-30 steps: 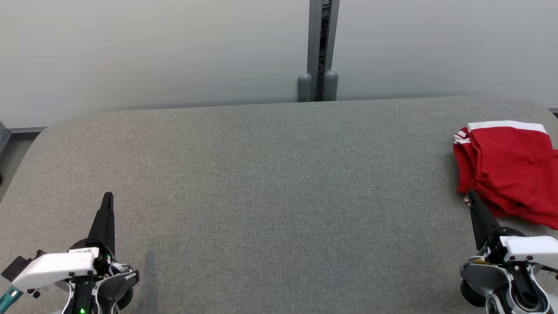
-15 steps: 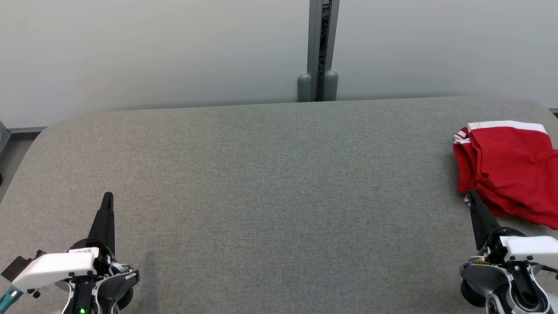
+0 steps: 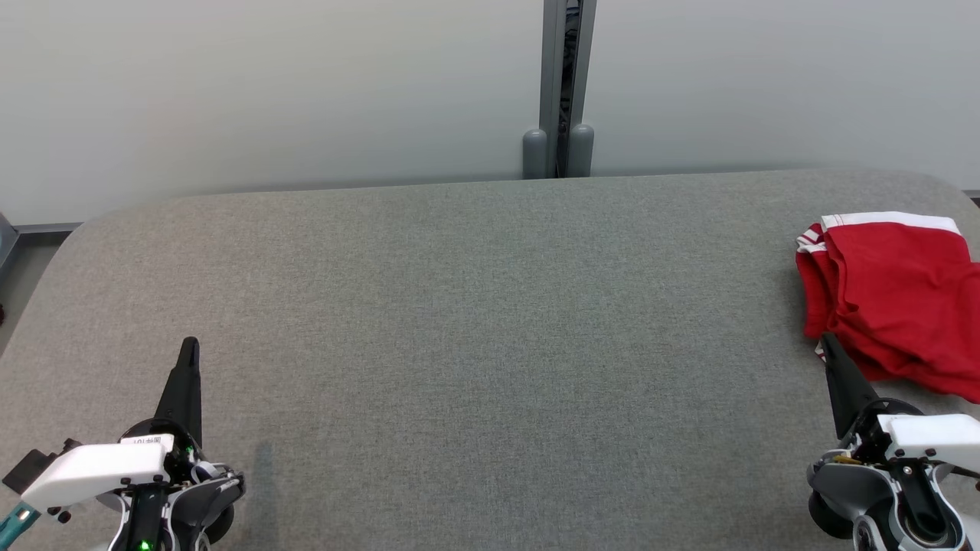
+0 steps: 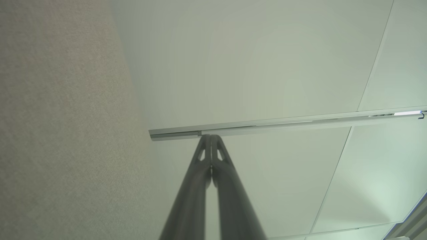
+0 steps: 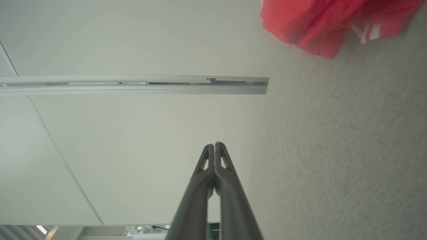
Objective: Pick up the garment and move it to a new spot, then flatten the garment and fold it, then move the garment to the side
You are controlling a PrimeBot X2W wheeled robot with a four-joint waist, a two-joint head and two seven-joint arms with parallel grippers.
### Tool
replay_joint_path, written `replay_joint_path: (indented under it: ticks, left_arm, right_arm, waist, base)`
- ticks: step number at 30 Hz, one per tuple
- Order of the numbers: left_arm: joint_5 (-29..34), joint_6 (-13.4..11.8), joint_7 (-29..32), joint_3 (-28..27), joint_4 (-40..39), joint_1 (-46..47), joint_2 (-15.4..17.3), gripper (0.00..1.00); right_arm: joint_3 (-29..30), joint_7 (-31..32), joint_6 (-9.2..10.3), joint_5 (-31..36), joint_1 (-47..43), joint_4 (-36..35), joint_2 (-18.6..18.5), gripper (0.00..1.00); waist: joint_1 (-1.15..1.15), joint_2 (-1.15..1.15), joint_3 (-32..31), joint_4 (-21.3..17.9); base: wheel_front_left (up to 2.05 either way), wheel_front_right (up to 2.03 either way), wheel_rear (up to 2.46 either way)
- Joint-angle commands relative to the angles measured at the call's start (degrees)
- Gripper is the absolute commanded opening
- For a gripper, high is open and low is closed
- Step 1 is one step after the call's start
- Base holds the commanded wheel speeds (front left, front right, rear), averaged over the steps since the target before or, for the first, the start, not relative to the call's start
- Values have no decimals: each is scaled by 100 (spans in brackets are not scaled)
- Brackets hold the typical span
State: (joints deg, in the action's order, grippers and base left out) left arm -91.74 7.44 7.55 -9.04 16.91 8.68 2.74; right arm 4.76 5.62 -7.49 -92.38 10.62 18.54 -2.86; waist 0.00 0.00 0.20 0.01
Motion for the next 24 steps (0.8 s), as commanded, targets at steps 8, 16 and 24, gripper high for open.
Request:
replay_joint_path:
  ticks: [8, 16, 24]
  left_arm:
    - [2, 19, 17, -17, -10, 78, 26, 0]
    - [2, 19, 17, -16, -11, 78, 26, 0]
    - [2, 19, 17, -16, -11, 78, 26, 0]
  right_arm:
    - [7, 25, 0, 18, 45, 0, -20, 0]
    - [7, 26, 0, 18, 46, 0, -19, 0]
    - [8, 27, 0, 20, 46, -1, -19, 0]
  waist:
    - [0, 0, 0, 0]
    - [0, 0, 0, 0]
    - [0, 0, 0, 0]
  base:
    - [0, 0, 0]
    - [0, 0, 0]
    - [0, 0, 0]
